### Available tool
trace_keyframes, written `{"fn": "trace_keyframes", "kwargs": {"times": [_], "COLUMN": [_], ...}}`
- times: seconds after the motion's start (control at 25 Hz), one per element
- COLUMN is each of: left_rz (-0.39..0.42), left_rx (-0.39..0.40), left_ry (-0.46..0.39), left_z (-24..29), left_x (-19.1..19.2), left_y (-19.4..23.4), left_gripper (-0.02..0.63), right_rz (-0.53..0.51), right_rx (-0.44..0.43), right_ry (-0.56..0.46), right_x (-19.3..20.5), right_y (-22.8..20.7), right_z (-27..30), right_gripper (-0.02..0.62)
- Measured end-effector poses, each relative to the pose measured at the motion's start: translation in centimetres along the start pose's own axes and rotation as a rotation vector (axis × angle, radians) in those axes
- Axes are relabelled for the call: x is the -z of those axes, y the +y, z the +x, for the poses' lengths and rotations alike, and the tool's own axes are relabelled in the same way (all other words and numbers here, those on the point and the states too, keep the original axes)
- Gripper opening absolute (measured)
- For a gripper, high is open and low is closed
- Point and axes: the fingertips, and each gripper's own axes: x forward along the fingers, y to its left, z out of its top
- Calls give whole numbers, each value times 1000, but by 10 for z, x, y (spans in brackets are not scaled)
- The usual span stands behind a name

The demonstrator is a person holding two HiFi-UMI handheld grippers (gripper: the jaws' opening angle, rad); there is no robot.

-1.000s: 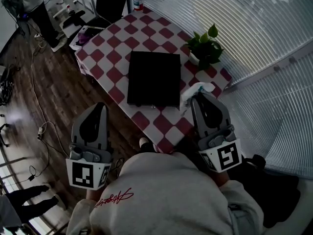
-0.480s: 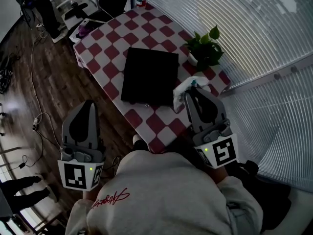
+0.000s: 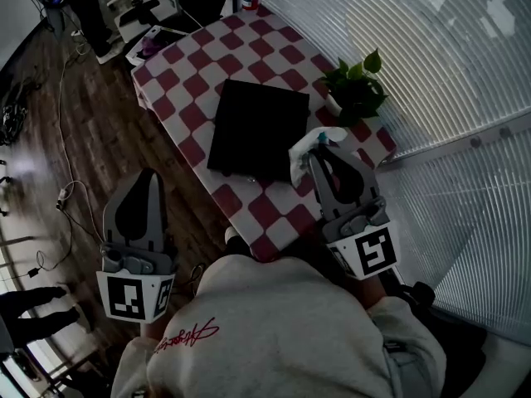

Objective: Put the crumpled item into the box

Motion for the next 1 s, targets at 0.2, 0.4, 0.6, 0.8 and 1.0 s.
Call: {"fn": "trace_keyframes", "kwargs": {"times": [0.2, 0.4, 0.6, 0.8, 1.0], "left_rz": [6, 10, 17, 19, 30], "left_rx": [-12, -16, -27, -32, -33], "left_ry": [0, 0, -8, -7, -2], "left_z": [2, 0, -4, -9, -11], "left_x": [-1, -2, -6, -7, -6], "left_y": [2, 1, 2, 1, -2], "left_gripper": [25, 25, 25, 25, 25], "right_rz": [-1, -11, -14, -36, -51], "right_rx": [-28, -46, -52, -63, -71], "right_ry": [8, 29, 47, 60, 77], "right_x": [6, 14, 22, 29, 41], "right_y": [2, 6, 8, 12, 15], "right_z": [10, 18, 25, 31, 37], "right_gripper": [43, 41, 41, 41, 41]}}
